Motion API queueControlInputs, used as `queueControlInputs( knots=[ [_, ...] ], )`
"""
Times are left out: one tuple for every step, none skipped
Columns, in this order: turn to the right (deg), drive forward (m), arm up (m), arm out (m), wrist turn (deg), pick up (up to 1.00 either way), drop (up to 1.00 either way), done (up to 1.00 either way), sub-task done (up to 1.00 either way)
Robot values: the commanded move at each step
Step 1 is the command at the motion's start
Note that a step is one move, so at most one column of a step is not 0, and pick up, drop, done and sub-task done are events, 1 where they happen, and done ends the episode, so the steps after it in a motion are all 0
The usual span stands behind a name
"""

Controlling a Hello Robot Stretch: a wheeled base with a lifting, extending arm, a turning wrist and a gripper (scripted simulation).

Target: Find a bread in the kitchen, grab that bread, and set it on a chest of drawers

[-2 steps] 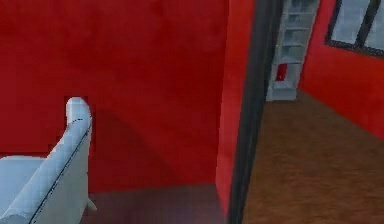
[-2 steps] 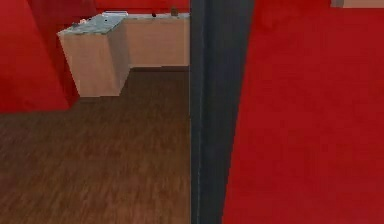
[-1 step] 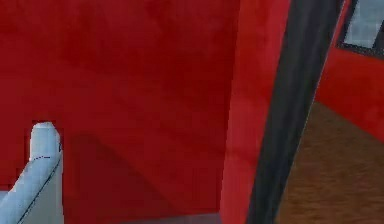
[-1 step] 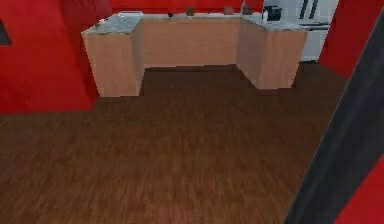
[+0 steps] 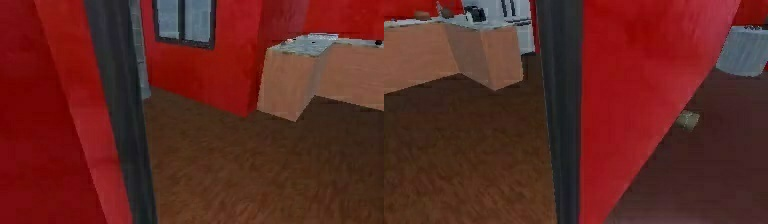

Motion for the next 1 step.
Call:
queueControlInputs(
  knots=[
    [39.0,0.00,0.00,0.00,0.0,0.00,0.00,0.00,0.00]
  ],
)
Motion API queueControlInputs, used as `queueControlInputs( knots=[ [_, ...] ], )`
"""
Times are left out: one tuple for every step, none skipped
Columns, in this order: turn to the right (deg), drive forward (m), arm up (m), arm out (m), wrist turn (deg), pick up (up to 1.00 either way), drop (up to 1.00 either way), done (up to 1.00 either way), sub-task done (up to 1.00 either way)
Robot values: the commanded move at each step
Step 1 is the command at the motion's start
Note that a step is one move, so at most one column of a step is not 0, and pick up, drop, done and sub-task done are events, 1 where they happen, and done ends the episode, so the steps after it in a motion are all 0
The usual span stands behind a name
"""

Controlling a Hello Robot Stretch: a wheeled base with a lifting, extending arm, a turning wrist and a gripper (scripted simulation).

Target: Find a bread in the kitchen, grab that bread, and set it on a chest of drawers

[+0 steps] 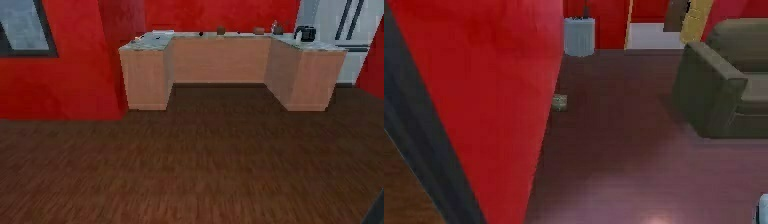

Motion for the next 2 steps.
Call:
queueControlInputs(
  knots=[
    [0.0,1.00,0.00,0.00,0.0,0.00,0.00,0.00,0.00],
    [0.0,1.00,0.00,0.00,0.0,0.00,0.00,0.00,0.00]
  ],
)
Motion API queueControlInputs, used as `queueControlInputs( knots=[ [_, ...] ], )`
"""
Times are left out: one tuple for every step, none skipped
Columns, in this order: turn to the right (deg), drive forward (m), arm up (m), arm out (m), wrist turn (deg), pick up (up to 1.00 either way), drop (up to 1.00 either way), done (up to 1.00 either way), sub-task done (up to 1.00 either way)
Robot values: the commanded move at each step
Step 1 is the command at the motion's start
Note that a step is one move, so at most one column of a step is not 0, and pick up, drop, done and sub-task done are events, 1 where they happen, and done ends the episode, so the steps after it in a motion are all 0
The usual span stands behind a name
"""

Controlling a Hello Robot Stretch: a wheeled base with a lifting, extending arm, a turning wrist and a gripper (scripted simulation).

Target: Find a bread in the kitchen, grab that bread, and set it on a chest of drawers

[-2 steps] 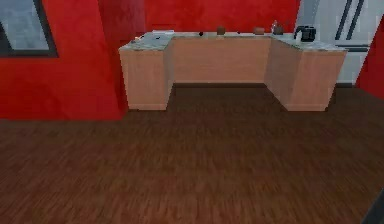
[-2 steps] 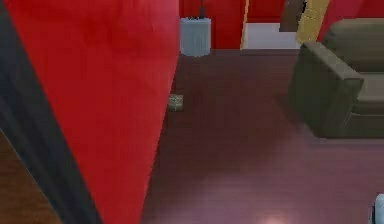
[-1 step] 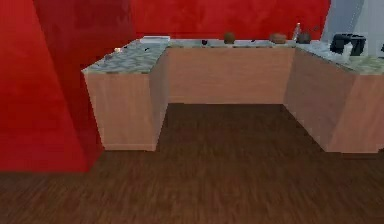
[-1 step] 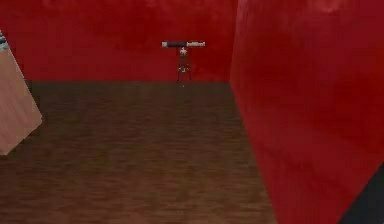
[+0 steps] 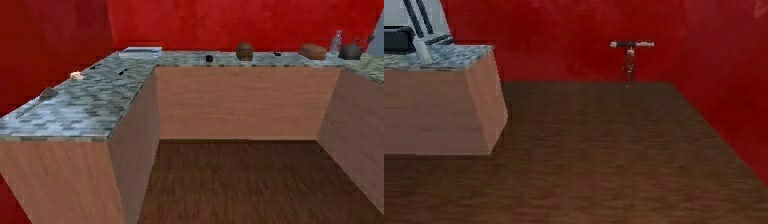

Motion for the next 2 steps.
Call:
queueControlInputs(
  knots=[
    [3.0,0.00,0.00,0.00,0.0,0.00,0.00,0.00,0.00],
    [0.0,1.00,0.00,0.00,0.0,0.00,0.00,0.00,0.00]
  ],
)
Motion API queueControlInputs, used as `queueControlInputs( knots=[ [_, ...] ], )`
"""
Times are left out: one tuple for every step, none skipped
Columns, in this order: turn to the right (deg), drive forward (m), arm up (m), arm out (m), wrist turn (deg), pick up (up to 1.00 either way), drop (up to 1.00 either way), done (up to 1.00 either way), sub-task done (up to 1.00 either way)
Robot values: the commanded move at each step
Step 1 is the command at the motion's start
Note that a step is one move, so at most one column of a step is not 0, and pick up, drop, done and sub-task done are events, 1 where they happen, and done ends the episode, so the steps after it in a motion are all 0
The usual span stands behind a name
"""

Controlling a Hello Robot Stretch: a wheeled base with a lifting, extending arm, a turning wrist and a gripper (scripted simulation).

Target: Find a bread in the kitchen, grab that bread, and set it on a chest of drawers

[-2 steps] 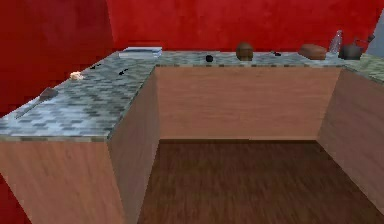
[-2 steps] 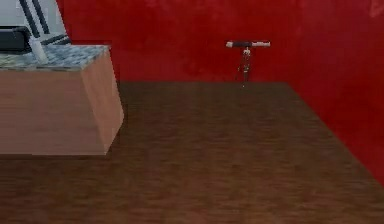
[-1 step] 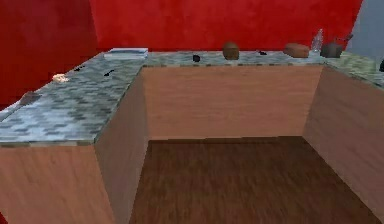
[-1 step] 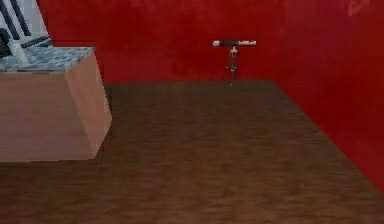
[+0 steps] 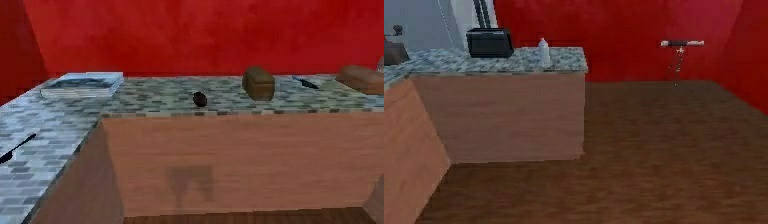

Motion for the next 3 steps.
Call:
queueControlInputs(
  knots=[
    [0.0,0.45,0.00,0.00,0.0,0.00,0.00,0.00,0.00],
    [-45.0,0.00,0.00,0.00,0.0,0.00,0.00,0.00,0.00],
    [-18.0,0.00,0.00,0.00,0.0,0.00,0.00,0.00,0.00]
  ],
)
